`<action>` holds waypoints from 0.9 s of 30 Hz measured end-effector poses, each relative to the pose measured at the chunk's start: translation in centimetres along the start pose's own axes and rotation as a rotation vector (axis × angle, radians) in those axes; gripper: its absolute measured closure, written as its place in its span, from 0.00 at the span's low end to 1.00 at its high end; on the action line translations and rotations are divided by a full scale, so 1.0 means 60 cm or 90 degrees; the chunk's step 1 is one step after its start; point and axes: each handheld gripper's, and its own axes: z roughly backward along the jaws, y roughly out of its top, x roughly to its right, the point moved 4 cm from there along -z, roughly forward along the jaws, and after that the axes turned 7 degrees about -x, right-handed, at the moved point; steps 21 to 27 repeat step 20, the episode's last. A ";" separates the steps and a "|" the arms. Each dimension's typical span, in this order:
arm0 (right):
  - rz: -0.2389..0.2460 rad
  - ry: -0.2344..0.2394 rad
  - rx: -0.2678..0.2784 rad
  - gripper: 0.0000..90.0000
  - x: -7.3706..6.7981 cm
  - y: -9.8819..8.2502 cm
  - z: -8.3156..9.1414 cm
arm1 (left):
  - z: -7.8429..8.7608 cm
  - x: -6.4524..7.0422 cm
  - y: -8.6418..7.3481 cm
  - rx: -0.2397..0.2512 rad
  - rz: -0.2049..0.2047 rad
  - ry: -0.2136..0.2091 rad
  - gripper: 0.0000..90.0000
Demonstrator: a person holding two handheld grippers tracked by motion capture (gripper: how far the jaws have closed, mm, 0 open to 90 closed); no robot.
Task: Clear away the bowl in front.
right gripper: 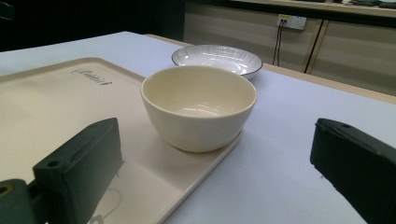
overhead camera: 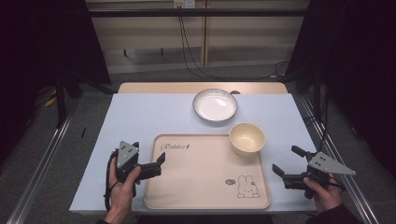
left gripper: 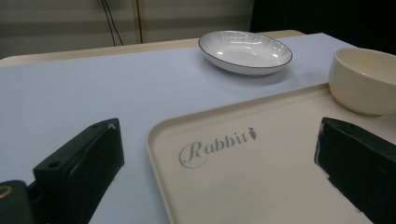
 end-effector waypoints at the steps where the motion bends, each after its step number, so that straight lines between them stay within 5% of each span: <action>1: 0.000 -0.001 0.000 0.02 0.000 0.000 0.000 | 0.006 -0.002 -0.001 0.008 0.003 -0.002 0.02; 11: -0.004 -0.002 -0.001 0.02 0.000 -0.001 0.001 | 0.052 -0.036 -0.038 0.008 0.031 0.039 0.02; 16: -0.002 -0.002 -0.003 0.02 0.001 -0.001 -0.001 | 0.061 -0.041 -0.048 0.012 0.044 0.030 0.02; 27: -0.009 -0.001 -0.009 0.02 0.001 -0.002 -0.002 | 0.064 -0.040 -0.046 0.018 0.028 0.043 0.02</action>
